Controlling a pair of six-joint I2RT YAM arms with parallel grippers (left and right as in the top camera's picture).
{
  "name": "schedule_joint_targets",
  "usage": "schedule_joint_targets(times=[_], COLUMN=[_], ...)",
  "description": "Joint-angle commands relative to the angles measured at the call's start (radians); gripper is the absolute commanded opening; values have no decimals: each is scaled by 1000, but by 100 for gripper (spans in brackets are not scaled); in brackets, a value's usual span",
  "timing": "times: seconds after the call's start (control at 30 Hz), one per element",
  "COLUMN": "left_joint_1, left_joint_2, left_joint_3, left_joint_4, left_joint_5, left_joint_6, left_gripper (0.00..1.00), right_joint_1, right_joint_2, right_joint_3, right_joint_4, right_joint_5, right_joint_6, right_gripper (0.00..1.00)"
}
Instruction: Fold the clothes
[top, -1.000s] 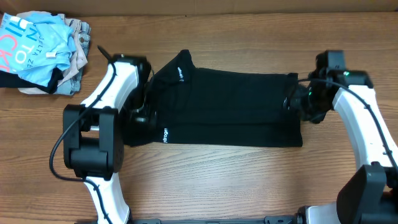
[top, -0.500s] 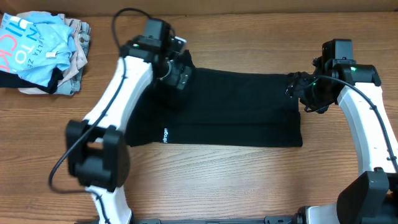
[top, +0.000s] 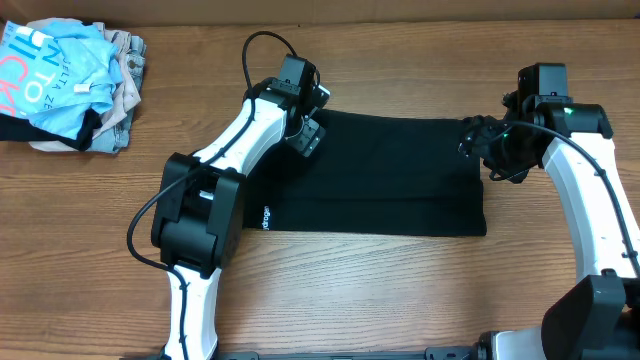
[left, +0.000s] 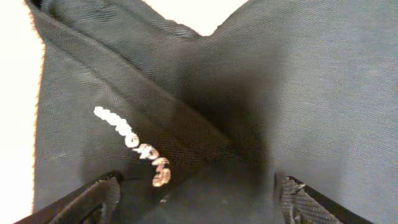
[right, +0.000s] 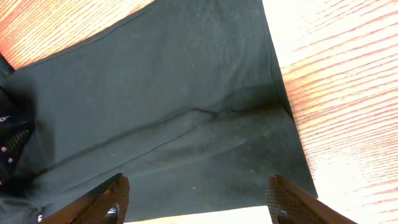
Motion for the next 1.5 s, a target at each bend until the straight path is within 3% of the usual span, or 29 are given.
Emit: schedule_joint_targets(times=[0.0, 0.2, 0.27, 0.33, 0.53, 0.67, 0.8, 1.07, 1.47], left_joint_1=[5, 5, 5, 5, 5, 11, 24, 58, 66], left_joint_2=[39, 45, 52, 56, 56, 53, 48, 48, 48], left_joint_3=[3, 3, 3, 3, 4, 39, 167, 452, 478], left_joint_4=[16, 38, 46, 47, 48, 2, -154, -372, -441], left_joint_5=[-98, -122, -119, -111, -108, -127, -131, -130, -130], left_joint_6=[-58, -191, -198, -198, -198, -228, -281, -296, -296], left_gripper=[81, 76, 64, 38, 29, 29, 4, 4, 4], right_joint_1=[0, 0, 0, 0, 0, 2, 2, 2, 2], right_joint_2=[-14, -13, -13, -10, 0, 0, 2, 53, 324], right_joint_3=[14, 14, 14, 14, 14, 14, 14, 14, 14], right_joint_4=[7, 6, 5, 6, 28, 59, 113, 319, 545], right_joint_5=[10, 33, 35, 36, 35, 32, 36, 49, 177], right_joint_6=[-3, -3, -4, -4, -4, -52, -118, -134, -143], right_gripper=[74, 75, 75, 75, 75, 69, 69, 63, 63])
